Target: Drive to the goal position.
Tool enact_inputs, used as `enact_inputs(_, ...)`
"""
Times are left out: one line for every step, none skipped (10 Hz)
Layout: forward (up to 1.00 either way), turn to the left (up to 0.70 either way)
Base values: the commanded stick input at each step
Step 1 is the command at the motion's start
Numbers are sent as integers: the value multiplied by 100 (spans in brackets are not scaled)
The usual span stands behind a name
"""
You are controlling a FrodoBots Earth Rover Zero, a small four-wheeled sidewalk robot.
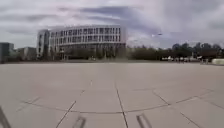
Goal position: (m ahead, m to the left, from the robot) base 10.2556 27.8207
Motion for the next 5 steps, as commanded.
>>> enact_inputs(0,45)
enact_inputs(0,45)
enact_inputs(0,45)
enact_inputs(0,45)
enact_inputs(0,45)
